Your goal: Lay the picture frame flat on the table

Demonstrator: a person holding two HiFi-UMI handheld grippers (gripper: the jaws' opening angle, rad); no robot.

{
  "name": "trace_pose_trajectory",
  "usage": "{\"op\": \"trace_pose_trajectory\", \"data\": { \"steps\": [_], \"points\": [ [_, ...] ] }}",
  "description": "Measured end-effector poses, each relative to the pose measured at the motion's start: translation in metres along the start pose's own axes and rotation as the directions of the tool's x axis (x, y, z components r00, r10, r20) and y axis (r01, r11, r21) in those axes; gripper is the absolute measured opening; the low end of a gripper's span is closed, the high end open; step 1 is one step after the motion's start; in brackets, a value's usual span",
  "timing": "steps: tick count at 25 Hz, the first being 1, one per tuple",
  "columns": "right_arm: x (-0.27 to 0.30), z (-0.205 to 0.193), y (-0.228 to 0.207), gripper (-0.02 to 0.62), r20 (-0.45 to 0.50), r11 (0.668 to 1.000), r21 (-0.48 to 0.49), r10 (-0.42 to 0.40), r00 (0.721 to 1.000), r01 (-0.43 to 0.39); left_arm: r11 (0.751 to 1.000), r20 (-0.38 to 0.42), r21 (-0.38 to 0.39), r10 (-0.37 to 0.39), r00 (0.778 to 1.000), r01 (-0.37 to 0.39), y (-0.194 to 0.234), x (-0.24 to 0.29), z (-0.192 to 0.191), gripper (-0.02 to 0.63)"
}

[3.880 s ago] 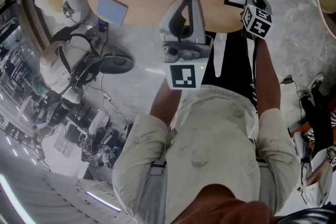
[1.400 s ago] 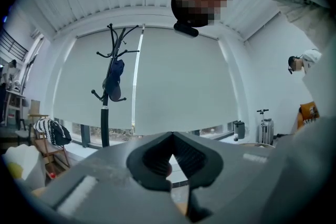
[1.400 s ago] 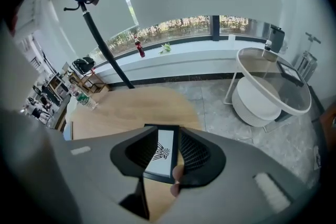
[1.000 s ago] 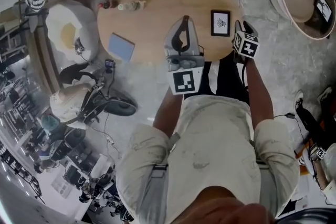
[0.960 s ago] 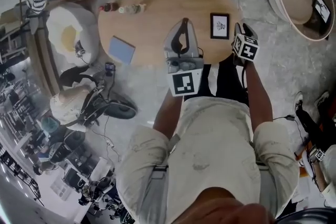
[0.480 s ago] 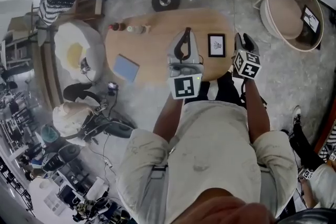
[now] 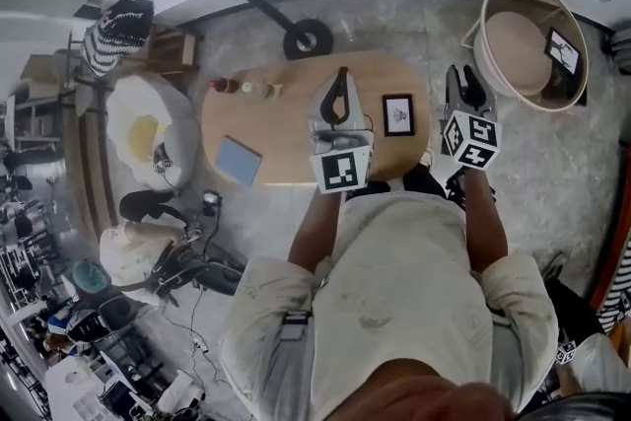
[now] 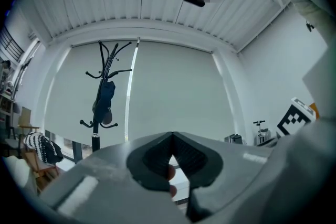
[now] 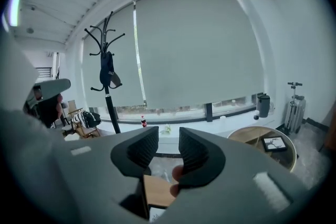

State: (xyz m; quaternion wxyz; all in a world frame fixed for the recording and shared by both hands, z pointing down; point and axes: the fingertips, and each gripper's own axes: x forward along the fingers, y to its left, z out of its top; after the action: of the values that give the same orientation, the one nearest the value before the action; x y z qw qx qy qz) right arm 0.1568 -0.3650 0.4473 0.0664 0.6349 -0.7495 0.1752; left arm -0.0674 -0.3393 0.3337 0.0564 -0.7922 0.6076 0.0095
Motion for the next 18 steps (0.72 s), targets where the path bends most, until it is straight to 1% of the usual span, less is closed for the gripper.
{"op": "trace_pose_trajectory", "data": {
  "steps": [6, 8, 10, 13, 15, 18],
  "points": [
    [0.001, 0.043, -0.007, 0.124, 0.127, 1.000, 0.020, -0.007, 0.992, 0.004, 1.000, 0.038, 0.005, -0.007, 0.999, 0.007, 0.005, 0.020, -0.001, 0.005],
    [-0.004, 0.060, -0.003, 0.124, 0.155, 0.998, 0.060, 0.008, 0.988, -0.018, 1.000, 0.041, -0.002, -0.004, 0.999, 0.004, 0.008, 0.021, 0.005, 0.005],
    [-0.010, 0.079, -0.001, 0.124, 0.191, 0.996, 0.077, 0.020, 0.981, -0.036, 1.000, 0.046, -0.002, 0.000, 0.999, 0.000, 0.010, 0.021, 0.009, 0.005],
    [-0.019, 0.105, 0.001, 0.124, 0.244, 0.997, 0.059, 0.027, 0.969, -0.042, 1.000, 0.054, 0.000, -0.005, 0.999, 0.005, 0.009, 0.022, 0.013, 0.005],
    [-0.025, 0.117, 0.001, 0.124, 0.260, 0.998, 0.044, 0.029, 0.965, -0.042, 1.000, 0.054, 0.002, -0.008, 0.999, 0.008, 0.008, 0.022, 0.016, 0.005],
    [-0.036, 0.136, 0.004, 0.124, 0.301, 1.000, -0.011, 0.023, 0.953, -0.021, 1.000, 0.046, -0.006, -0.005, 0.999, 0.005, 0.011, 0.025, 0.019, 0.005]
  ]
}}
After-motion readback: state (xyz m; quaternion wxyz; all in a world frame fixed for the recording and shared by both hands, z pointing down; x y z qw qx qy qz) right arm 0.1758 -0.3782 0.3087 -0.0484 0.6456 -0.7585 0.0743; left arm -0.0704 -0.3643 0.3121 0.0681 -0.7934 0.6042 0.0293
